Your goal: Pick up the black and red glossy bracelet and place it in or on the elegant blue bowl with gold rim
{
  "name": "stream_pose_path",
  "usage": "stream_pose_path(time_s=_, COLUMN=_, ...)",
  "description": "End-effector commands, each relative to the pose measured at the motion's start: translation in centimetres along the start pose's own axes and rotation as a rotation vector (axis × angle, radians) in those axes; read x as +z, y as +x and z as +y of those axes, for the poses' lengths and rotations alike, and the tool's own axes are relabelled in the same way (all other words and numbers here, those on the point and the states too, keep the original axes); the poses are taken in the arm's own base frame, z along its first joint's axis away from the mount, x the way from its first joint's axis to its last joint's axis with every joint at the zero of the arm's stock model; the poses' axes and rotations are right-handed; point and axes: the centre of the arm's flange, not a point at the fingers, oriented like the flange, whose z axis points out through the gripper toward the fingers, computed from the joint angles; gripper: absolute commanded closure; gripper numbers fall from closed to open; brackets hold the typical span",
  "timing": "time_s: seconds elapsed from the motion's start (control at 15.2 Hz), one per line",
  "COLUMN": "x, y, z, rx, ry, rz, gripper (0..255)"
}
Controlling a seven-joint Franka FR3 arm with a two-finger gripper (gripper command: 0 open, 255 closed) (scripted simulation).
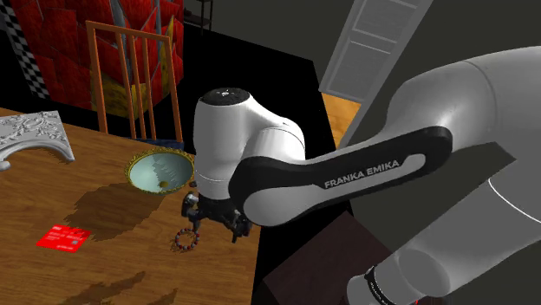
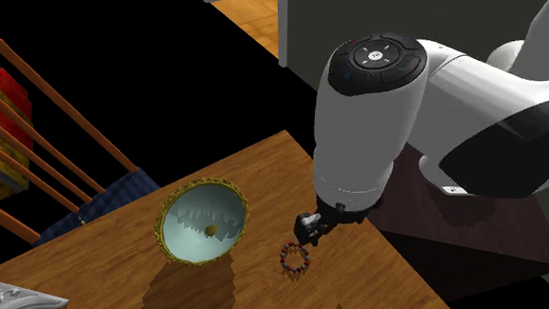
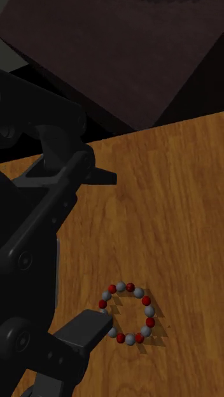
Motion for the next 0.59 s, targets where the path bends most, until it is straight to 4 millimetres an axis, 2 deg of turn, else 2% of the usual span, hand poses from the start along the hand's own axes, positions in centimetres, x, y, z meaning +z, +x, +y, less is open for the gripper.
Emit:
stream_pose_path(time_s=0.0, x=1.0, y=-0.8, z=-2.2, rx=0.052, ry=0.006, rz=0.007, gripper=0)
stream_pose_path(time_s=0.33, x=3.0, y=-2.0, z=-8.3, rx=0.164, ry=0.013, rz=0.023, gripper=0)
stream_pose_path(time_s=0.53, x=4.6, y=-2.0, z=-8.3, rx=0.164, ry=0.013, rz=0.023, gripper=0)
